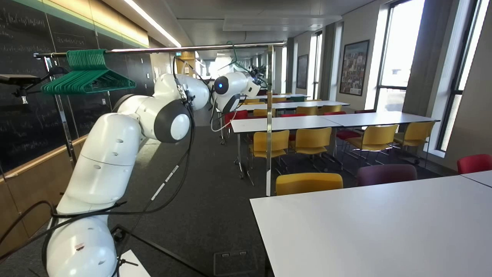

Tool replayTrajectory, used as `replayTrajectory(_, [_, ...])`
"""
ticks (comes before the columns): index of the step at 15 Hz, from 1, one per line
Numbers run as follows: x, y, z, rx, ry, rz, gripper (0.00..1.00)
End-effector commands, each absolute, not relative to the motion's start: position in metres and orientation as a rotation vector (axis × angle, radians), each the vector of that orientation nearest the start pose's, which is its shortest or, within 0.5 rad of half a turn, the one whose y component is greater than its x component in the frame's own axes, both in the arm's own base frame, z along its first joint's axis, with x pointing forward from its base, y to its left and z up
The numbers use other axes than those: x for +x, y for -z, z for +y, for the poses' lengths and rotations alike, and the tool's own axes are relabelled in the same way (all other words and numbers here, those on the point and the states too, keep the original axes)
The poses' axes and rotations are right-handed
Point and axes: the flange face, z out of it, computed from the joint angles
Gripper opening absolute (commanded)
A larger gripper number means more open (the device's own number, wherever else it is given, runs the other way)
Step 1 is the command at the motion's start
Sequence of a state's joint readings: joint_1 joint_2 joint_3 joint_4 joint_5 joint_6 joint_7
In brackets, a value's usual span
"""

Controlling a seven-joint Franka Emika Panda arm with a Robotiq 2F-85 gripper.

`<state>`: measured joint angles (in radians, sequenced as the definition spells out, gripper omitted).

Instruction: Put the green hanger on the table

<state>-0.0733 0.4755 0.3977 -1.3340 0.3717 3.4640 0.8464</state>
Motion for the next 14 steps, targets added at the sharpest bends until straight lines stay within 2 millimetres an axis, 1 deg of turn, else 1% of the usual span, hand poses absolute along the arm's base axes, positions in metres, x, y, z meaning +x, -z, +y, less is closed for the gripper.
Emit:
replayTrajectory(1, [0.673, -0.696, 0.107, -1.355, 1.326, 0.885, 0.01])
replayTrajectory(2, [0.659, -0.715, 0.112, -1.354, 1.351, 0.842, 0.0])
replayTrajectory(5, [0.625, -0.758, 0.13, -1.349, 1.401, 0.732, 0.02])
replayTrajectory(7, [0.598, -0.779, 0.139, -1.343, 1.413, 0.687, 0.0])
replayTrajectory(8, [0.588, -0.787, 0.141, -1.344, 1.415, 0.68, 0.0])
replayTrajectory(10, [0.571, -0.795, 0.143, -1.345, 1.421, 0.674, 0.0])
replayTrajectory(12, [0.561, -0.796, 0.142, -1.353, 1.433, 0.674, 0.0])
replayTrajectory(14, [0.554, -0.794, 0.141, -1.363, 1.436, 0.679, 0.0])
